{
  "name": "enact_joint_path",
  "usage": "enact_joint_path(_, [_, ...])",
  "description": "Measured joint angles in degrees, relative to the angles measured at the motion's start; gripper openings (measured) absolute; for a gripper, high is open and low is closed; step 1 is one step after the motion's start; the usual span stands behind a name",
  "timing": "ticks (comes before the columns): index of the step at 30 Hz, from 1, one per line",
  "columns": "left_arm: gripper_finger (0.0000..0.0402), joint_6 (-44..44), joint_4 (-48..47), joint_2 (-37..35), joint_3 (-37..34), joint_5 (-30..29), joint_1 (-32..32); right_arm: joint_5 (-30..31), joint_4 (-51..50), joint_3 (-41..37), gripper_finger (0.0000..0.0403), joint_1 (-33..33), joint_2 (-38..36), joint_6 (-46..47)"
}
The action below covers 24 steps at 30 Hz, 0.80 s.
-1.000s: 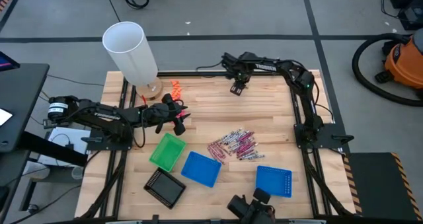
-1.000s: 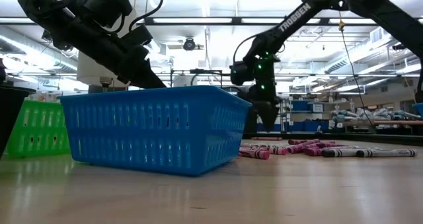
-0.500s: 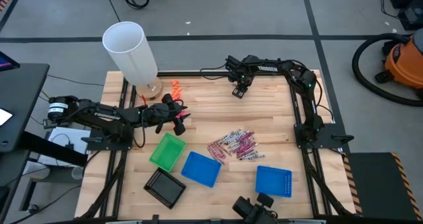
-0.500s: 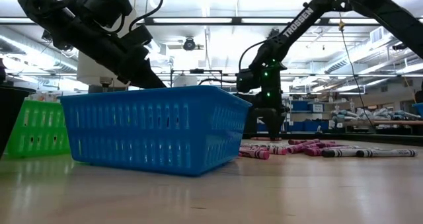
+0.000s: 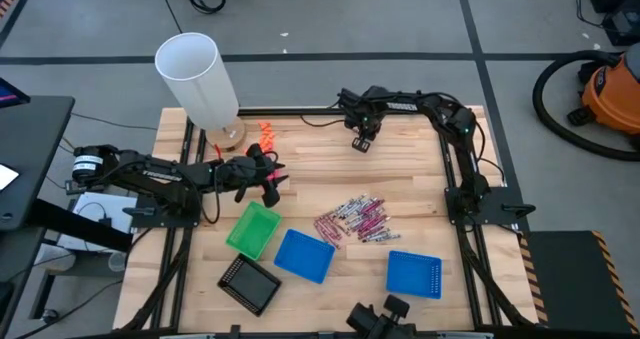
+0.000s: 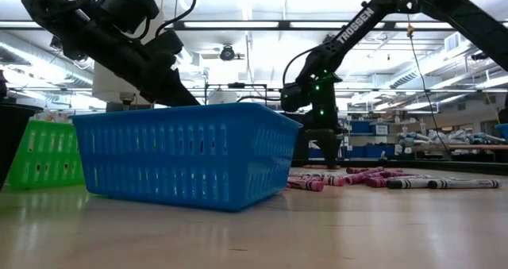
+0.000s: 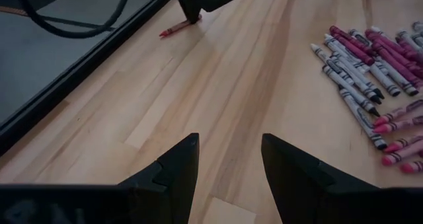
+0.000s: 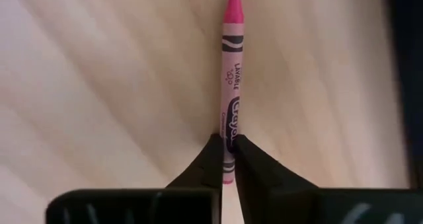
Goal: Sort crayons
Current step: Put the pink crayon into the right blue basket
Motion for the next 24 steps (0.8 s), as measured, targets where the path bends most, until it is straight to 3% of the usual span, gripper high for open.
enact_joint_path(24, [0.0176, -0.3, -1.7, 0.0, 0.0, -1.0, 0.1, -0.4, -7.8, 8.0, 0.0032, 9.0, -0.3, 0.9])
